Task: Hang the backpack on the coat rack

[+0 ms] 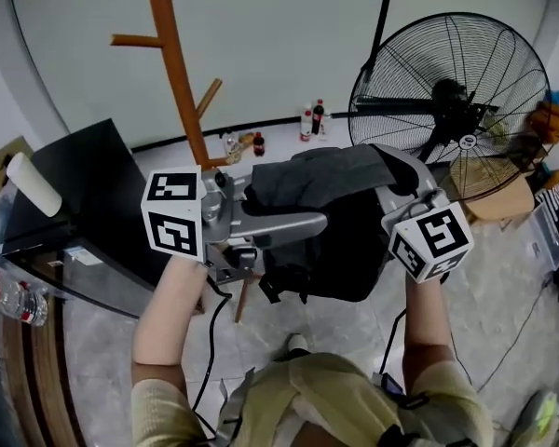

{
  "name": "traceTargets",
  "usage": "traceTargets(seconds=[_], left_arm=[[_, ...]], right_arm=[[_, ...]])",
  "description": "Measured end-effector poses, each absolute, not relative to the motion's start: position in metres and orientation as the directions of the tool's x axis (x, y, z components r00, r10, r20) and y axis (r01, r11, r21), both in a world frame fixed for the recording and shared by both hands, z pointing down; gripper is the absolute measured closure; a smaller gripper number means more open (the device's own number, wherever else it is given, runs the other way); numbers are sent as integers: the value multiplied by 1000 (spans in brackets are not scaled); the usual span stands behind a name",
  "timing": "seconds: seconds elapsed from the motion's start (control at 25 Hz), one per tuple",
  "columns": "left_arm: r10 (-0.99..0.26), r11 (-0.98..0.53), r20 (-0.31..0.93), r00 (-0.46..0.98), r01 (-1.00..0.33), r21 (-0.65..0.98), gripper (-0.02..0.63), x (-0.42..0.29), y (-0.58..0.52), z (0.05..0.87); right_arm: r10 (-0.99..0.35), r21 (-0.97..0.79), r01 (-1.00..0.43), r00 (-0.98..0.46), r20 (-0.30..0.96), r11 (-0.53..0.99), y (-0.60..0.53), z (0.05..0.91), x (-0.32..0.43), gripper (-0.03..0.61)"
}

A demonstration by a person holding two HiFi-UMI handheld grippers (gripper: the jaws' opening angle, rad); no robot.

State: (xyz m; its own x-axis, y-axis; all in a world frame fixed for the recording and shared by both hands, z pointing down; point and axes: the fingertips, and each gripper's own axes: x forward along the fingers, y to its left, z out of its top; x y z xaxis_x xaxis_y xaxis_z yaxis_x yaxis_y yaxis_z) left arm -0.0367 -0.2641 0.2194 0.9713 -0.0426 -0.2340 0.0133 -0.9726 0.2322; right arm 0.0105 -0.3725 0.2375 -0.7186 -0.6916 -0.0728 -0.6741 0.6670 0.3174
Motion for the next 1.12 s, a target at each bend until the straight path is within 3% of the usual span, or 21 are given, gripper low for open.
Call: traceTargets(seconds=[0.28,0.56,0.72,1.12], left_arm=[[-30,-982,-200,979,8,189,442,-27,-285,197],[-100,-984,-113,989,-81,159,436,-31,-321,165],[-120,-983,-133,984,-98,156,436,-44,-331,147],[-149,-980,-99,984,-134,147,430,-70,-355,122]], right_arm=[[-658,366,-658,-739,-146,658,-391,203,20,548],[-564,406,-577,-809,-165,709,-433,151,8,548],[-525,421,-535,-838,-152,732,-443,132,-10,548],[-525,392,-558,-827,-198,731,-466,102,-31,548]])
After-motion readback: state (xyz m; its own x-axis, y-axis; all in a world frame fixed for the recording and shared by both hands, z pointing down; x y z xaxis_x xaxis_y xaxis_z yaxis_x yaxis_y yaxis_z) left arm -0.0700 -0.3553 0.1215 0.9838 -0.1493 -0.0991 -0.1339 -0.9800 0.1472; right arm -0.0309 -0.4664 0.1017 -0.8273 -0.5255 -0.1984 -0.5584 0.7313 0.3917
